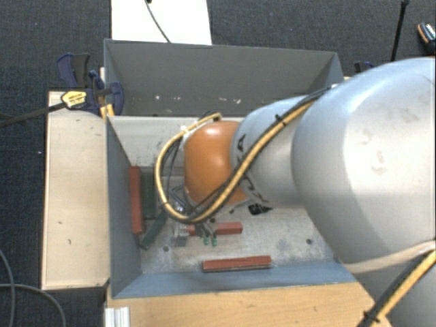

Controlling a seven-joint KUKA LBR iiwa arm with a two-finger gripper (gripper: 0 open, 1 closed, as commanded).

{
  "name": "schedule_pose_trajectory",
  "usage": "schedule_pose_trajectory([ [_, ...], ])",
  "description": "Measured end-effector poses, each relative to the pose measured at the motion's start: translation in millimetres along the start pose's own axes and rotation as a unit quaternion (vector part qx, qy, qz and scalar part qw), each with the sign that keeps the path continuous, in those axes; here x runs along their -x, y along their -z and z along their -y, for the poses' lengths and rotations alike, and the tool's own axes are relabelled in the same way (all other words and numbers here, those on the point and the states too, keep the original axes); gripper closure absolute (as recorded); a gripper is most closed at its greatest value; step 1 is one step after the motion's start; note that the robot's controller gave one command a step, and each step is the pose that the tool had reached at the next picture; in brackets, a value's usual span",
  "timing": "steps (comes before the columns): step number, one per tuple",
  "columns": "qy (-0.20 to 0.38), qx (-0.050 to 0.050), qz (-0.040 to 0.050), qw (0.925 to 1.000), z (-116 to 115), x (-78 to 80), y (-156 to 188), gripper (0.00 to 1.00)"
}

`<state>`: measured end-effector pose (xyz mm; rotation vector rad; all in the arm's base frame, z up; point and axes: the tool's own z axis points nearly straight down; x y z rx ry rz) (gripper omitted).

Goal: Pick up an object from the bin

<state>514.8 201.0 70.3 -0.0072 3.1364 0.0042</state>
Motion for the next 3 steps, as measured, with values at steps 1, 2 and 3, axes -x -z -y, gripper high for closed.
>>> schedule_pose_trajectory([
  [1, 0.000, 0.000, 0.0010, 1.0000, -1, 1.0, 7, 1.00],
  [2, -0.001, 0.000, 0.0009, 1.0000, -1, 2.1, 20, 1.00],
  [3, -0.001, 0.000, -0.0001, 1.0000, -1, 3.3, 55, 1.00],
])
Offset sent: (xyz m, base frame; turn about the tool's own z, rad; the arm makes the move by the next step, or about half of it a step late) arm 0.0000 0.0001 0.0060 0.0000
